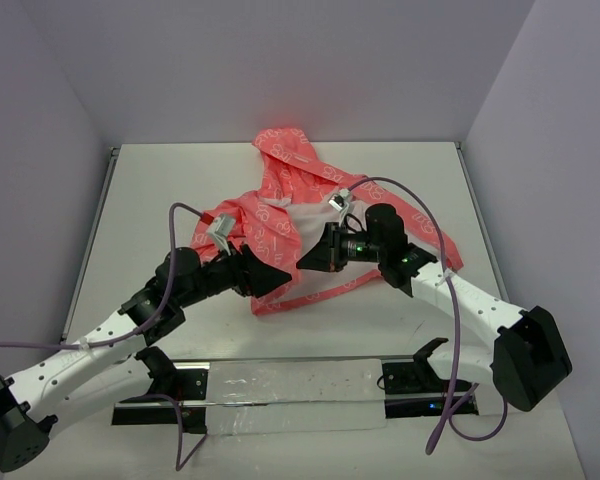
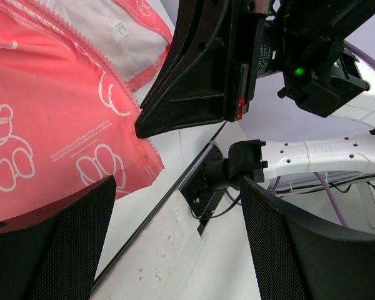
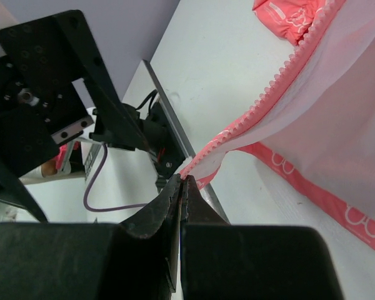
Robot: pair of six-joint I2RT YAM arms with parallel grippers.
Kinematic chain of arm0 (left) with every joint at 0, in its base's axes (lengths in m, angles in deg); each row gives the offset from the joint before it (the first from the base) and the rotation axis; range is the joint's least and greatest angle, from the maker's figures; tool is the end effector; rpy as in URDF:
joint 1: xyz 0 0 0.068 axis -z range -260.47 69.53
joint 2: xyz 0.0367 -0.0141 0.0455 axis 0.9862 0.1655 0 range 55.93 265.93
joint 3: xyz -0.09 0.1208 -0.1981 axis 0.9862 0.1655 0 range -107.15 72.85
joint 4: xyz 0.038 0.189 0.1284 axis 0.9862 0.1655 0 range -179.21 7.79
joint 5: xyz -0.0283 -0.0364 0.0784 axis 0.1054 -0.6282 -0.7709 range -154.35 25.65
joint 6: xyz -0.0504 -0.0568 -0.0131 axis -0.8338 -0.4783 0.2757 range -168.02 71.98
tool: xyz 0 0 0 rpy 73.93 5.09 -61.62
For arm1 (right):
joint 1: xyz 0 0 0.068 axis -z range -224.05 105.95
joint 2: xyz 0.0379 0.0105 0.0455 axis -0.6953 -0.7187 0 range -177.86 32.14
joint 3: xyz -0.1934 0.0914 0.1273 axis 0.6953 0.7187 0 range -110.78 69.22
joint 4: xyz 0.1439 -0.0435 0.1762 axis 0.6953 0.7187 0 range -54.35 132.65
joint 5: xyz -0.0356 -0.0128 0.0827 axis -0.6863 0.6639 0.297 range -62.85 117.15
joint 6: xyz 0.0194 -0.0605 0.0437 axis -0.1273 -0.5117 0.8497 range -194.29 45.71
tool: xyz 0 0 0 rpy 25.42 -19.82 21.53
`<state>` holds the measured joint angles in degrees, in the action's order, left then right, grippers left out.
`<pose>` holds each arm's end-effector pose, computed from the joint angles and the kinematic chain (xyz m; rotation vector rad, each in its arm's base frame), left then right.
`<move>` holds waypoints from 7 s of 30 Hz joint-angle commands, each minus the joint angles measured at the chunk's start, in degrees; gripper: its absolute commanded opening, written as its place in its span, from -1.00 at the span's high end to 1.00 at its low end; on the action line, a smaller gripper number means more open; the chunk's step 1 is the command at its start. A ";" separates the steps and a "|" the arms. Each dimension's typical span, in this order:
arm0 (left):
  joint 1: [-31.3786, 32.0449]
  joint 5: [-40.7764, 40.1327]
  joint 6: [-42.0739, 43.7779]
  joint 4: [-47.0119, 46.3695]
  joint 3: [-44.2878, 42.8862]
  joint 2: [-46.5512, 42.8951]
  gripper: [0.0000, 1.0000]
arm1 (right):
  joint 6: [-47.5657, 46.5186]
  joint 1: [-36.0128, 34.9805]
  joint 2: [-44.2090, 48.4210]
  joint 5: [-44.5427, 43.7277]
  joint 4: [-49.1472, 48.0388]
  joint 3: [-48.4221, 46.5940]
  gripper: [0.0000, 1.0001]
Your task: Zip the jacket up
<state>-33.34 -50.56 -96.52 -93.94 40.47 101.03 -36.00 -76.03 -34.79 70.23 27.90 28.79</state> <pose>0.1303 -0.1634 0.2755 0.1792 1.9244 -1.3942 0.1960 0.1751 0.2531 -0.4628 2.0649 1.4971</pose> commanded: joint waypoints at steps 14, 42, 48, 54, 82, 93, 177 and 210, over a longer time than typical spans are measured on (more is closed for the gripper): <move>-0.38 0.40 -5.89 -17.37 8.14 5.48 -0.52 | 1.78 -1.90 0.80 1.44 -4.56 -2.91 1.00; -0.35 -0.60 -10.87 -25.25 11.50 7.31 0.20 | 1.52 -3.39 -2.58 0.75 -4.48 -3.14 1.00; -0.38 -0.31 -10.80 -25.30 11.58 7.19 0.28 | 1.67 -3.50 -2.76 0.63 -4.71 -2.91 1.00; -0.35 -0.12 -10.90 -25.18 11.71 6.97 0.55 | 1.52 -3.73 -3.37 0.40 -4.56 -3.17 1.00; -1.60 -8.61 -9.28 -17.67 12.20 3.94 1.00 | -6.86 3.65 11.22 -52.33 41.81 -12.00 -0.75; -2.75 -6.42 -6.20 -15.25 5.60 9.29 1.00 | -2.84 37.16 20.83 -56.96 42.80 -1.29 -0.73; -37.55 7.83 -1.61 -6.96 -6.37 19.58 1.00 | 11.27 -5.14 5.32 -63.29 44.22 5.71 0.13; -35.50 10.31 4.89 0.64 -9.18 18.15 1.00 | 2.70 -8.66 -22.79 -52.18 33.41 -32.36 -0.03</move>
<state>-69.23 -42.78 -92.68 -92.23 32.76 121.01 -32.33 -84.59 -63.53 17.73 62.67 -4.25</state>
